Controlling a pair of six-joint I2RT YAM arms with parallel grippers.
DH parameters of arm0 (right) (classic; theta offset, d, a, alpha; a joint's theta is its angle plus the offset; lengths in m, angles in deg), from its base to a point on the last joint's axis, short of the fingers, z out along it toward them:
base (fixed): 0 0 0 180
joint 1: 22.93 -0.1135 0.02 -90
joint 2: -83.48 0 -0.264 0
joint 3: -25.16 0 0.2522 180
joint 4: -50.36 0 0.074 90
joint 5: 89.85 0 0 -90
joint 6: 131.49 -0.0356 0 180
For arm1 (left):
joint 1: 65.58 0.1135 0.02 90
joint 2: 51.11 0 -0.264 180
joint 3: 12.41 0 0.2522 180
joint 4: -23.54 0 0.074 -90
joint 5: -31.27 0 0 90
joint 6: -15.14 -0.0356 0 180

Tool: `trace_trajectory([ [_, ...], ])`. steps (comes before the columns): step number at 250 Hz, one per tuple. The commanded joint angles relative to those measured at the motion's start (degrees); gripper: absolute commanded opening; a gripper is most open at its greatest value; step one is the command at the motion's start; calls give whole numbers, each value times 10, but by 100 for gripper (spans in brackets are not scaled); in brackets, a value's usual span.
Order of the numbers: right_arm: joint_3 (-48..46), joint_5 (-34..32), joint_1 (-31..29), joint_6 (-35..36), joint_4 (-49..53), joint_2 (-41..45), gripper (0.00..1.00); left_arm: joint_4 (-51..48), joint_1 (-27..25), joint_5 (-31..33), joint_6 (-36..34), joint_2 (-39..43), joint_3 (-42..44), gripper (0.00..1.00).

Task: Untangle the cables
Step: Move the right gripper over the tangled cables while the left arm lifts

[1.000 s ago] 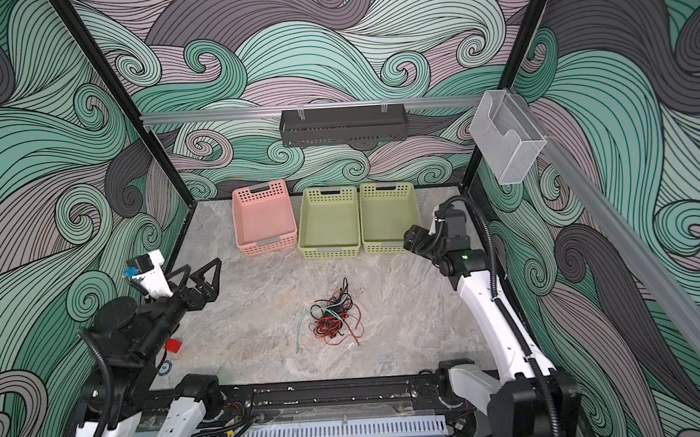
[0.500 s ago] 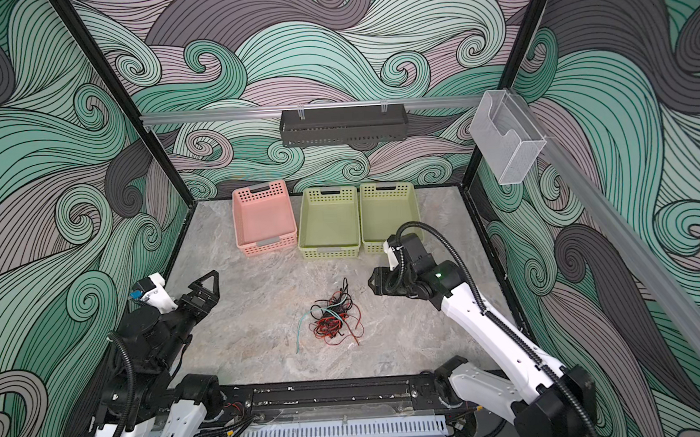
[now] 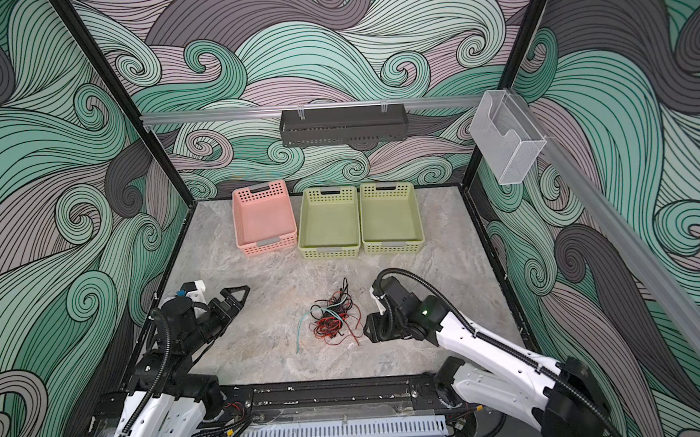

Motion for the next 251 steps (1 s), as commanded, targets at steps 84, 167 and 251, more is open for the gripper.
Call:
trace_trajectory([
  [84, 59, -23, -38, 3, -146, -205, 28, 26, -5, -89, 19, -42, -3, 95],
  [167, 176, -74, 19, 93, -125, -313, 14, 19, -6, -80, 19, -50, -15, 94],
  [251, 257, -97, 61, 169, -44, -327, 28, 9, -7, -83, 9, -55, -26, 94],
])
